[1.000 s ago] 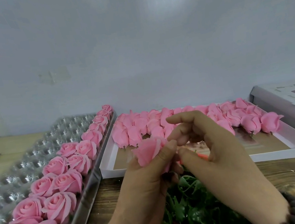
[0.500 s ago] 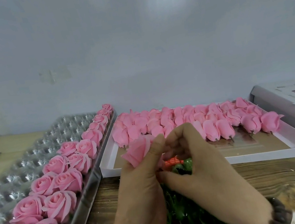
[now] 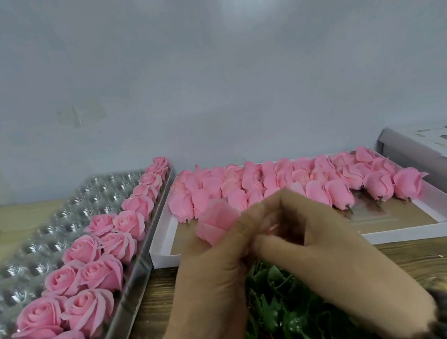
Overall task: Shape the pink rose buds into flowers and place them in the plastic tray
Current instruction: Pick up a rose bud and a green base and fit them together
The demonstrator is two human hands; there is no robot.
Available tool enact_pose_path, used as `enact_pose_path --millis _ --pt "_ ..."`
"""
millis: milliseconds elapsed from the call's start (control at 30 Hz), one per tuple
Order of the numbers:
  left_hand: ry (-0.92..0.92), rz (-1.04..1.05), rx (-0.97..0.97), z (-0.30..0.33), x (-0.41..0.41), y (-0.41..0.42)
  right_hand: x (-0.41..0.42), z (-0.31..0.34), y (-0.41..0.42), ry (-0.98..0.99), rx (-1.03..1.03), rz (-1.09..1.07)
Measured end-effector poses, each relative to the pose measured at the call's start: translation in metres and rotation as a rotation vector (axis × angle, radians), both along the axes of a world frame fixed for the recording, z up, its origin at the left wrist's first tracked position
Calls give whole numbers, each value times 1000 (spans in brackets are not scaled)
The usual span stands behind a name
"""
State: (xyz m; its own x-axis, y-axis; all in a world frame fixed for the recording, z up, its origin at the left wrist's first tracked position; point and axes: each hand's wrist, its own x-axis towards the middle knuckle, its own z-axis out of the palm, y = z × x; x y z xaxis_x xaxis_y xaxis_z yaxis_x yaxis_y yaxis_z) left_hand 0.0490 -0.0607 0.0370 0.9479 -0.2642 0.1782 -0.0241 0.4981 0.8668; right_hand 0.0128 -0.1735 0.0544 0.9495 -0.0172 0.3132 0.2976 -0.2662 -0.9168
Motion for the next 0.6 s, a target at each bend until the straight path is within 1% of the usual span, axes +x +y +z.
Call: enact_pose_path --millis 100,167,267,333,467,600 --pt "-98 184 130 -3 2 2 -3 3 1 -121 -15 -169" --pt "-134 213 168 -3 2 2 -5 3 4 -145 -78 -190" --pt "-112 201 201 0 2 -2 -6 -1 7 -164 -190 -161" --pt "-145 183 231 -5 6 -3 -5 -3 8 -160 -214 -153" --pt "-108 64 170 -7 4 -9 -3 -6 9 -116 -155 -115" --pt "-143 57 182 -10 4 -10 -1 -8 7 -95 -118 -118"
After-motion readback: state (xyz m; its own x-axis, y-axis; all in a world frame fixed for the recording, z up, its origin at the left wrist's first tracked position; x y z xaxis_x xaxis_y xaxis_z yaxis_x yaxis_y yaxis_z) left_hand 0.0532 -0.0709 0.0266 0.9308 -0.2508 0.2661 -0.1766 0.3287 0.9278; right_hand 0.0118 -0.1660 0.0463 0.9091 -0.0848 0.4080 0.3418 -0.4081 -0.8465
